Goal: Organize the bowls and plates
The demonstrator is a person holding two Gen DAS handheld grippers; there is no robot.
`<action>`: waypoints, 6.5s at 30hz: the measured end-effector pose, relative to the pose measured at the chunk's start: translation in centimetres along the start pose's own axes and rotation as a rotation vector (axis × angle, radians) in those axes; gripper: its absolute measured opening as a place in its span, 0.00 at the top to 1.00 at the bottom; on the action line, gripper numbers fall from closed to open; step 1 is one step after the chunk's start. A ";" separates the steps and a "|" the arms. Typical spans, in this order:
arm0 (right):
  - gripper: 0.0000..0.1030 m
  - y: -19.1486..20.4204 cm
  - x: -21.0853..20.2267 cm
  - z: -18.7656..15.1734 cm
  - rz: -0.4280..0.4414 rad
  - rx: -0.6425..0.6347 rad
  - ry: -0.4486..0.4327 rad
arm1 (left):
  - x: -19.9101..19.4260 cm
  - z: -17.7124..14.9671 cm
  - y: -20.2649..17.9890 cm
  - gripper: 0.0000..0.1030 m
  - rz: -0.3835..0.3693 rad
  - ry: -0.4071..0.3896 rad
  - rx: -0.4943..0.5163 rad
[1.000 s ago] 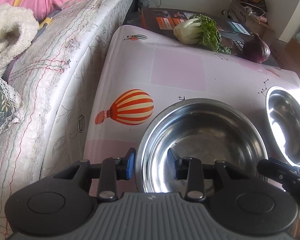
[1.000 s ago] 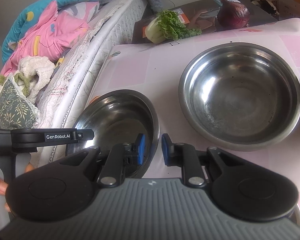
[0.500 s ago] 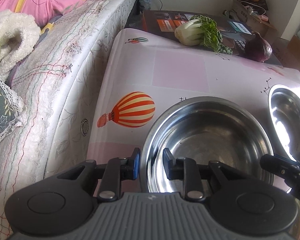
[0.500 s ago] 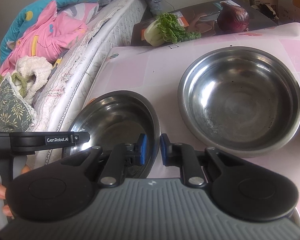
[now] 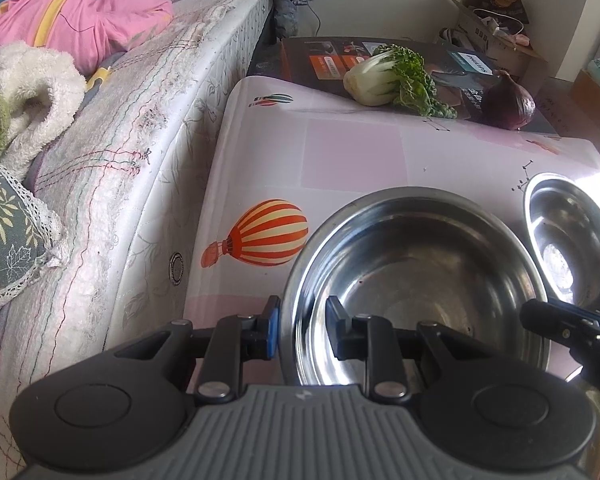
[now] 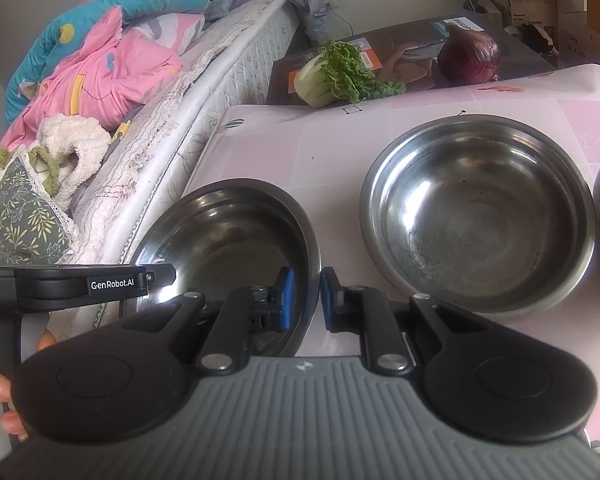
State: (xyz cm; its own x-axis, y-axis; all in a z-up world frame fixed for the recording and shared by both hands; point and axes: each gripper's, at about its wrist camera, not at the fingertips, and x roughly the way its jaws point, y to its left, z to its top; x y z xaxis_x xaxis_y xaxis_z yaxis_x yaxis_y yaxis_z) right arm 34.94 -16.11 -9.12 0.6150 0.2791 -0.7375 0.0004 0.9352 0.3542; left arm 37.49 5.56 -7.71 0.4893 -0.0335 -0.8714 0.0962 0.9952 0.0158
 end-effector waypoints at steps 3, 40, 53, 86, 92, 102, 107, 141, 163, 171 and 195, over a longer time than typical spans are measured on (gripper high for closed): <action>0.87 0.1 -0.3 0.1 0.003 -0.005 -0.006 | -0.3 0.0 0.0 0.76 0.002 -0.005 -0.001; 0.86 -9.9 -8.4 2.3 -0.041 0.151 -0.126 | -3.4 3.1 -11.5 0.76 -0.067 -0.031 0.109; 0.86 -17.5 -6.6 4.2 -0.116 0.216 -0.094 | 0.2 4.9 -18.9 0.75 -0.083 0.012 0.190; 0.63 -17.1 -11.6 2.9 -0.009 0.205 -0.134 | -5.4 2.0 -18.4 0.30 -0.155 -0.057 0.226; 0.60 -16.8 -14.9 1.1 0.016 0.196 -0.137 | -7.9 0.6 -18.8 0.26 -0.187 -0.076 0.243; 0.59 -17.0 -19.1 -1.0 0.040 0.209 -0.159 | -10.2 -1.3 -20.0 0.26 -0.222 -0.080 0.279; 0.59 -17.6 -20.7 -2.1 0.032 0.219 -0.167 | -10.8 -2.0 -20.6 0.26 -0.235 -0.076 0.291; 0.62 -27.6 -18.0 -1.5 -0.078 0.357 -0.154 | -6.2 -0.5 -29.6 0.64 -0.388 0.036 0.281; 0.81 -31.0 -8.4 2.6 -0.085 0.331 -0.029 | -0.4 0.5 -31.4 0.77 -0.322 0.124 0.187; 0.88 -30.8 -8.0 2.2 -0.064 0.336 -0.024 | -0.5 0.3 -31.6 0.77 -0.317 0.116 0.199; 0.87 -32.5 -11.8 -0.7 -0.074 0.364 -0.011 | -2.0 -2.1 -33.2 0.71 -0.407 0.134 0.287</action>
State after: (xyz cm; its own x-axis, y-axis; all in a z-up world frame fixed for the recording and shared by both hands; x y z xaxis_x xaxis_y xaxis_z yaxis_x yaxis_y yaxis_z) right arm 27.06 -49.68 -12.36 0.6109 0.2091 -0.7636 0.3245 0.8136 0.4825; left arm 31.52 -27.26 -7.48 0.2491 -0.3823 -0.8898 0.4988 0.8382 -0.2206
